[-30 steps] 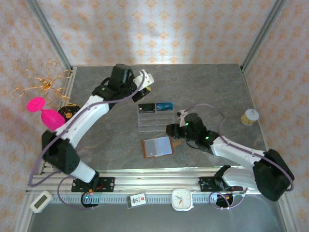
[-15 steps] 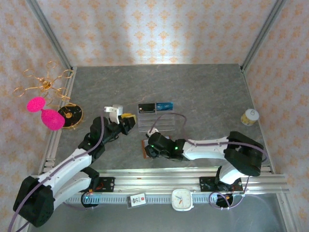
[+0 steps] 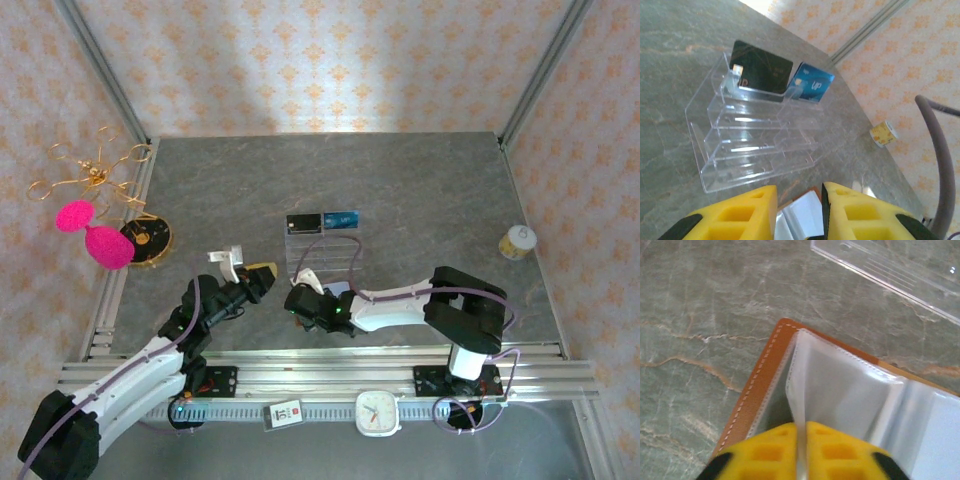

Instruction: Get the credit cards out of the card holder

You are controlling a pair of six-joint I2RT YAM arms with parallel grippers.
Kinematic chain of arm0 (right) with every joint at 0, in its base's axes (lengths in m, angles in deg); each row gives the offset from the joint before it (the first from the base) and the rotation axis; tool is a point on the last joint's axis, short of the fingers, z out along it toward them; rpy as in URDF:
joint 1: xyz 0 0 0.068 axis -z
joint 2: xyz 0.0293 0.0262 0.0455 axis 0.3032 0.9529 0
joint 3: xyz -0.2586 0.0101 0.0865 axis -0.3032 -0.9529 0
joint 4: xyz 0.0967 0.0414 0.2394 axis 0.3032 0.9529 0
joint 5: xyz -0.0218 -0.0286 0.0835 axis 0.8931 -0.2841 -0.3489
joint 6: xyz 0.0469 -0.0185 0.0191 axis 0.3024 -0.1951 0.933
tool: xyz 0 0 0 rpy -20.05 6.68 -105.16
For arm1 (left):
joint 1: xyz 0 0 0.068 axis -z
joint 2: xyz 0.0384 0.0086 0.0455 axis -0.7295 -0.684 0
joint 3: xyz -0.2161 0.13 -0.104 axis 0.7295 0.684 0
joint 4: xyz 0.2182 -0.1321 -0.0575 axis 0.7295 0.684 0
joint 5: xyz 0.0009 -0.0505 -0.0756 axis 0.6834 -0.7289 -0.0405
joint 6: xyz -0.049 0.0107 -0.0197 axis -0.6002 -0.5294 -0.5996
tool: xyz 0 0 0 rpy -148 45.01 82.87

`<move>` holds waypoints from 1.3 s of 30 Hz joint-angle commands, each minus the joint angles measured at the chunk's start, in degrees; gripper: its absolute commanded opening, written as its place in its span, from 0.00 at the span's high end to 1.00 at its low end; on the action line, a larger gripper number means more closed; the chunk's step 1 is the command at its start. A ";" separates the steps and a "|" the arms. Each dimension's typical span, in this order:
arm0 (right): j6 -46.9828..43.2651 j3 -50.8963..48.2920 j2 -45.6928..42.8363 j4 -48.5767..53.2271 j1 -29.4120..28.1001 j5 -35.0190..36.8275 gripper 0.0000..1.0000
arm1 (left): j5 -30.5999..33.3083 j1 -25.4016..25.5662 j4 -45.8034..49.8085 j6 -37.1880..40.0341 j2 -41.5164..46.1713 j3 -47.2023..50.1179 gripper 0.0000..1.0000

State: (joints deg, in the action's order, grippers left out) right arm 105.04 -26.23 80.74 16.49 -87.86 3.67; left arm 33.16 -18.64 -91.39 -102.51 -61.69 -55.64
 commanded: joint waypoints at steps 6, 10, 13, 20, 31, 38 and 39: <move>8.11 -8.13 -7.26 -9.24 2.38 -4.29 1.00 | 1.07 6.12 -2.74 -2.75 -6.22 2.81 0.92; 10.93 -12.24 -11.03 -15.88 4.16 -8.75 1.00 | 0.73 8.92 -8.34 -3.47 -12.59 3.18 1.00; 11.16 -12.78 -11.69 -16.15 4.23 -9.25 1.00 | 1.59 12.06 -11.51 -2.80 -18.35 1.52 1.00; 12.61 -15.81 -16.56 -16.89 4.31 -8.02 0.91 | 1.86 16.17 -14.87 -1.24 -34.26 -5.83 1.00; 18.23 -23.78 -34.34 -9.59 4.34 0.91 0.68 | -1.45 21.57 -15.47 0.10 -50.28 -18.51 1.00; 18.40 -25.60 -40.90 -5.99 4.62 0.72 0.71 | -1.29 21.63 -19.20 -2.64 -50.25 -16.89 1.00; 17.90 -25.60 -41.13 -6.11 4.71 -0.19 0.73 | -0.46 21.54 -18.52 -2.65 -48.22 -16.02 1.00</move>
State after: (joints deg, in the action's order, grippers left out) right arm 122.70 -50.95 40.94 7.85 -83.56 2.28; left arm 31.54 2.93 -107.20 -104.50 -113.86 -73.01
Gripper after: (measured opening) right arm 0.280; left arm 0.045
